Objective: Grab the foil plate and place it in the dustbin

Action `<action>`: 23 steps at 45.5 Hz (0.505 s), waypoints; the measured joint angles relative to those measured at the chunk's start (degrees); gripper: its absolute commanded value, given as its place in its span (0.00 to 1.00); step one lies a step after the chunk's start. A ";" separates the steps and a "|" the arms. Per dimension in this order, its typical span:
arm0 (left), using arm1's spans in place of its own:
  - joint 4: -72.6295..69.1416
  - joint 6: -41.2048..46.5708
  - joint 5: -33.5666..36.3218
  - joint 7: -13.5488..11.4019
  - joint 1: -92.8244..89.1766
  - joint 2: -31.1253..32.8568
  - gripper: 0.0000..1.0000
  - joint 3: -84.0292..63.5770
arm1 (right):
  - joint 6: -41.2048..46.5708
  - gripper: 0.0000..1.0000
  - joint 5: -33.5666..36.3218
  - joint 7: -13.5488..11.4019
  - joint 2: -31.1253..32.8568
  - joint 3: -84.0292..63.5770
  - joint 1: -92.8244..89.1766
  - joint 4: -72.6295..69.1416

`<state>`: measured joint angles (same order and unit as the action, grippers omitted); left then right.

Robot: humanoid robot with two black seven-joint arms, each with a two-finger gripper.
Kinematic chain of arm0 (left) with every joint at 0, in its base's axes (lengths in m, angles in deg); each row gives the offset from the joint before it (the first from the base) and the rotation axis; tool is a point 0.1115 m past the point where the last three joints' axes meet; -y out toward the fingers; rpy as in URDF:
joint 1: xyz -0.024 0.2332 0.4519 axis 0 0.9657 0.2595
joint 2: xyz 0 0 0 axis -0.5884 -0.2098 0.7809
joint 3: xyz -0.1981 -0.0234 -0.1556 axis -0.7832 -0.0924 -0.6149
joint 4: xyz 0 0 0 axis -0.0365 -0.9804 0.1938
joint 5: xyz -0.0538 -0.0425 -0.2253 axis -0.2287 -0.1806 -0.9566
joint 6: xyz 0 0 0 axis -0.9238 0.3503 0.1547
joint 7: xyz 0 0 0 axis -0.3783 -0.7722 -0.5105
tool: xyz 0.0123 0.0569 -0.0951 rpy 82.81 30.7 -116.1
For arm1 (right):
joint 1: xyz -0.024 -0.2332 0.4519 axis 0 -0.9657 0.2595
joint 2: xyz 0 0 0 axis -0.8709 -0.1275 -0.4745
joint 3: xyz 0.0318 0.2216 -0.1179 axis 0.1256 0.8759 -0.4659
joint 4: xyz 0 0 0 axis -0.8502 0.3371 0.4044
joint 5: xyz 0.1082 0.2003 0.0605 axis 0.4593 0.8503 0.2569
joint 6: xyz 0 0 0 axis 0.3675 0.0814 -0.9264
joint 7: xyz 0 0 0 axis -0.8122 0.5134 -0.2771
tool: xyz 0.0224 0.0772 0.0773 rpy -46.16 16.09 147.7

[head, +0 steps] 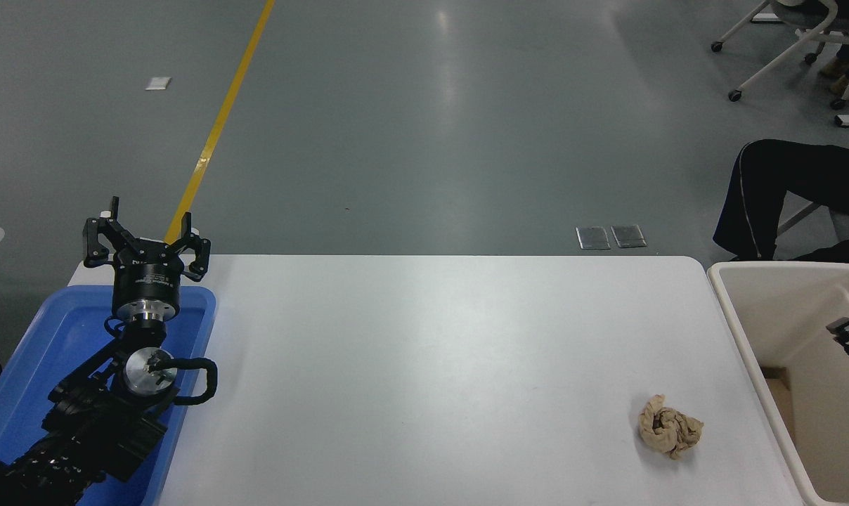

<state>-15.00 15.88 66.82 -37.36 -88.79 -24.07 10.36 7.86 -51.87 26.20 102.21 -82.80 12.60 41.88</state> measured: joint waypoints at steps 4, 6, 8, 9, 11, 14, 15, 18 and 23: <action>0.00 0.00 0.00 0.00 -0.01 0.00 0.99 0.00 | 0.35 1.00 -0.32 1.05 -0.14 -1.76 1.17 -0.50; 0.00 0.00 0.01 0.00 0.00 0.00 0.99 0.00 | 0.59 1.00 -0.44 1.39 -0.28 -2.69 1.81 -0.63; 0.00 0.00 0.04 0.00 -0.01 0.00 0.99 0.00 | 0.96 1.00 -0.53 1.73 -0.52 -3.84 2.73 -0.78; 0.00 0.00 0.06 0.00 0.00 0.00 0.99 0.00 | 1.14 1.00 -0.56 1.85 -0.65 -4.29 3.17 -0.84; 0.00 0.00 0.07 0.00 0.00 0.00 0.99 0.00 | 1.68 1.00 -0.62 2.10 -0.94 -5.22 4.29 -1.06; 0.00 0.00 0.07 0.00 -0.01 0.00 0.99 0.00 | 2.68 1.00 -0.70 2.37 -1.42 -6.30 6.22 -1.53; 0.00 0.00 0.07 0.00 0.00 0.00 0.99 0.00 | 2.95 1.00 -0.70 2.46 -1.56 -6.53 6.83 -1.74; 0.00 0.00 0.09 0.02 0.00 0.00 0.99 0.00 | 3.88 1.00 -0.82 2.60 -1.80 -7.43 9.70 -3.87; 0.01 0.00 0.13 0.07 -0.04 0.01 0.99 0.00 | 4.71 1.00 -0.96 2.77 -1.73 -9.66 14.00 -8.65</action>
<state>-14.99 15.88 66.95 -37.29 -88.82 -24.06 10.36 12.56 -52.83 28.97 100.48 -92.46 26.60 33.23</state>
